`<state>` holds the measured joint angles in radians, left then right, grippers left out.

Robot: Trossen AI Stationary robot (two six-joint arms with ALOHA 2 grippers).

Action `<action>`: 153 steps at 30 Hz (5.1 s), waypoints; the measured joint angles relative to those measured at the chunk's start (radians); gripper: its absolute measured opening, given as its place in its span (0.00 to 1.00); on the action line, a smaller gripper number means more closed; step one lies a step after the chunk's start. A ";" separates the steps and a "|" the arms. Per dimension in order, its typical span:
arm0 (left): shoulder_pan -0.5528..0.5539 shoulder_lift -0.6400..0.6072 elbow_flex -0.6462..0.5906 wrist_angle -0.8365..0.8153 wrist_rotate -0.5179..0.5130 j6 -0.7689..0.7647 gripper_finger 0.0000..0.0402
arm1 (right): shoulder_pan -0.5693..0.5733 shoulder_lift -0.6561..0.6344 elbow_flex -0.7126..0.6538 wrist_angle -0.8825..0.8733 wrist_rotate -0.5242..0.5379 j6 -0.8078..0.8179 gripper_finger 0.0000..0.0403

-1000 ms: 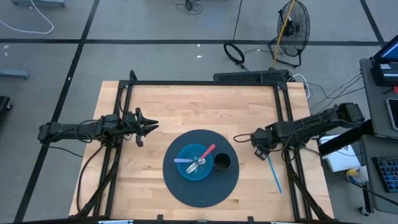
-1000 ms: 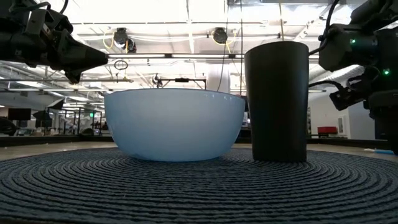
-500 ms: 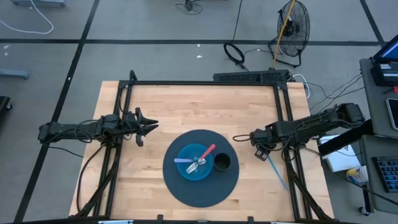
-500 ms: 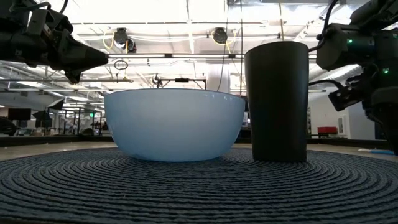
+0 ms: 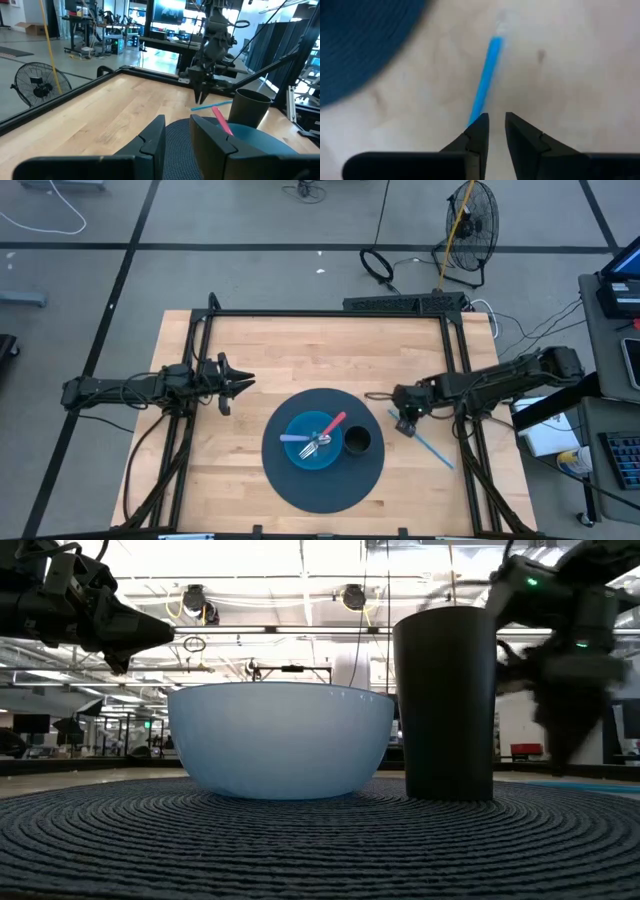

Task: Pick & Place Utensil
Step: Put the blue straw into the black cup on the blue mat

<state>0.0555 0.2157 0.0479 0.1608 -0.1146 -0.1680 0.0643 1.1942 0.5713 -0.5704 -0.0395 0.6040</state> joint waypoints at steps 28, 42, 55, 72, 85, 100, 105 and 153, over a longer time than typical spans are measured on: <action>0.000 0.000 0.000 -0.009 -0.010 -0.018 0.23 | -0.055 0.112 0.009 0.089 -0.029 -0.043 0.41; 0.000 0.000 0.000 -0.010 -0.010 -0.019 0.23 | -0.003 0.127 0.006 0.001 0.070 0.046 0.31; 0.000 0.000 0.000 -0.010 -0.010 -0.029 0.23 | 0.009 0.127 0.005 -0.106 0.154 0.132 0.14; 0.000 0.000 0.000 -0.010 -0.010 -0.037 0.23 | -0.101 0.127 0.004 -0.133 0.193 0.120 0.01; 0.000 0.000 0.000 -0.016 -0.010 -0.038 0.23 | -0.105 0.033 -0.002 -0.037 0.249 0.043 0.00; 0.000 0.000 0.000 -0.011 -0.011 -0.038 0.23 | -0.104 -0.188 0.000 0.161 0.278 -0.089 0.00; 0.000 0.000 0.000 -0.010 -0.011 -0.038 0.23 | -0.104 -0.262 0.002 0.250 0.277 -0.147 0.00; 0.000 0.000 0.000 -0.006 -0.019 -0.051 0.23 | 0.102 -0.338 0.298 0.741 0.267 -0.591 0.00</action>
<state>0.0556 0.2157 0.0482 0.1543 -0.1333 -0.2192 0.1661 0.8566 0.8696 0.1706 0.2270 0.0131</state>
